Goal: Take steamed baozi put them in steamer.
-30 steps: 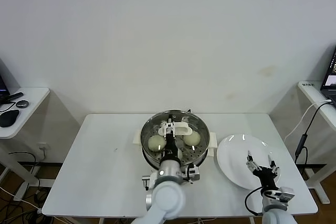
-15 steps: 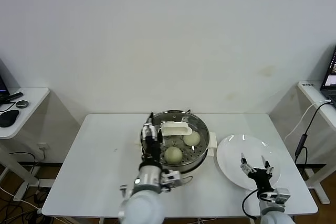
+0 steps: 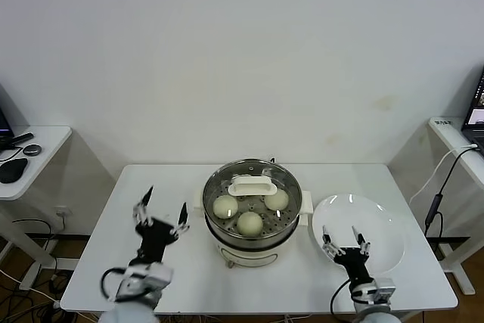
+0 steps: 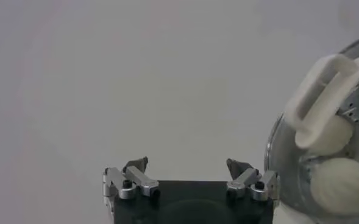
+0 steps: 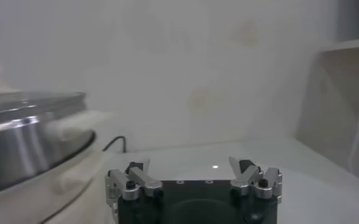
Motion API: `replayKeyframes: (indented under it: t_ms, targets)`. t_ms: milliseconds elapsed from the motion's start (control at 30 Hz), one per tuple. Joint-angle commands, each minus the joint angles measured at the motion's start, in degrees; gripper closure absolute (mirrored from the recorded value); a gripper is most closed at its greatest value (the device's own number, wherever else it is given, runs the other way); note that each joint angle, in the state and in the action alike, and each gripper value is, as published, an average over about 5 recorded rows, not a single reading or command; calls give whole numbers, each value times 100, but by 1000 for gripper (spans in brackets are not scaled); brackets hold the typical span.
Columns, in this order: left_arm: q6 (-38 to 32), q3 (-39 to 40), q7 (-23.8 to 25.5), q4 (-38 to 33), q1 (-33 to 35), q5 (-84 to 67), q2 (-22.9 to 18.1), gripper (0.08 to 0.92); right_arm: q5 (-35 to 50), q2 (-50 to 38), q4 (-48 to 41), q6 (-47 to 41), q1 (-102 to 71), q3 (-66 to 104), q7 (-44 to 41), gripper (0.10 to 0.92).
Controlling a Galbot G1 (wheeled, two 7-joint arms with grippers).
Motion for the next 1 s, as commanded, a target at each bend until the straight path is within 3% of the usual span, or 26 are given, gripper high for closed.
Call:
replayKeyframes:
  t_ms: [33,533,1000]
  targets:
    - [-1315,-996,-574,428,2082,-3622,-185,177,-120,16,338,27,-710,-179,207,203]
    - [-492,-946,-828,-33,2570,-2994,-331,177,-550,-433,1813,-1100,-1626,56,194,203]
    - [-486,-834,-682,-67,2423,-3075,-348,177,-627,-301,1914,-1184,-1603,130,137,203]
